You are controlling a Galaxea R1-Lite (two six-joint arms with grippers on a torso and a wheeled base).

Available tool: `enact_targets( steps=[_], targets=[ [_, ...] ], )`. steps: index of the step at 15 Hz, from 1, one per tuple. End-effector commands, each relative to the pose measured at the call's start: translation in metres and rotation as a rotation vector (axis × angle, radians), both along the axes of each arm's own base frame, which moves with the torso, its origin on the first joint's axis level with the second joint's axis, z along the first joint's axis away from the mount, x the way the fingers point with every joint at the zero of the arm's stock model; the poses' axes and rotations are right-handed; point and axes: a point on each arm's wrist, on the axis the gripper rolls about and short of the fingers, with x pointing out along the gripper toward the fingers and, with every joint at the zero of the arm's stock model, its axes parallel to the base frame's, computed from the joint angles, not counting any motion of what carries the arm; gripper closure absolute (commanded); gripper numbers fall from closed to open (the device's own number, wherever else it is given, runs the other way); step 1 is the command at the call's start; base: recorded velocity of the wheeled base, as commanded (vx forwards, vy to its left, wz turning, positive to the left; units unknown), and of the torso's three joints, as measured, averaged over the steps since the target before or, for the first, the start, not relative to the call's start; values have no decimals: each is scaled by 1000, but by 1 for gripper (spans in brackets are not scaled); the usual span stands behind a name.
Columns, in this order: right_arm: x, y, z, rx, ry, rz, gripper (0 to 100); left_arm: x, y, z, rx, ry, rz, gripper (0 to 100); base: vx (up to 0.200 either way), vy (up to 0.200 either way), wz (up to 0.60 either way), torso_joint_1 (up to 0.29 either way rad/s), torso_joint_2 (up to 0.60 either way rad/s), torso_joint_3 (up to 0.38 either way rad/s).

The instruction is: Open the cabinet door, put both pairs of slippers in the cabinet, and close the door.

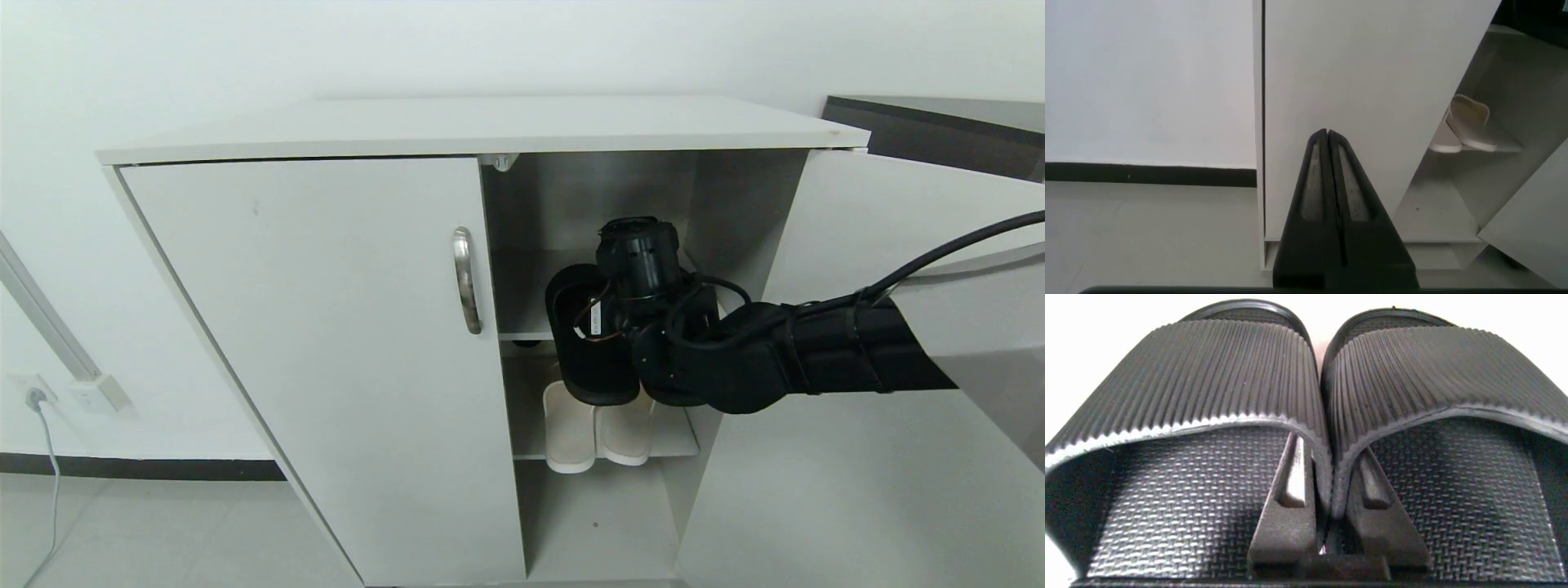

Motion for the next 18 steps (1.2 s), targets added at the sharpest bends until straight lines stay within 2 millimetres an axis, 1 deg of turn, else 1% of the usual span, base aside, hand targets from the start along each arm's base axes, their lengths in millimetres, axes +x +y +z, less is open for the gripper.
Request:
enact_targets(
  steps=[1,4,6,15,16,18],
  targets=[
    [10,3,-8,-8,6,-5,100,0,0,0,-2,0,1,100,0,0,0,0,0,0],
    [12,4,-4,-18,18,14,100,0,0,0,-2,-2,1,100,0,0,0,0,0,0],
    [21,3,-1,-18,21,3,100,0,0,0,-2,0,1,100,0,0,0,0,0,0],
    [37,6,34,23,-22,-5,100,0,0,0,-2,0,1,100,0,0,0,0,0,0],
    [38,6,36,25,-24,-5,100,0,0,0,-2,0,2,100,0,0,0,0,0,0],
    [40,6,32,16,-12,-7,100,0,0,0,-3,0,6,100,0,0,0,0,0,0]
  ],
)
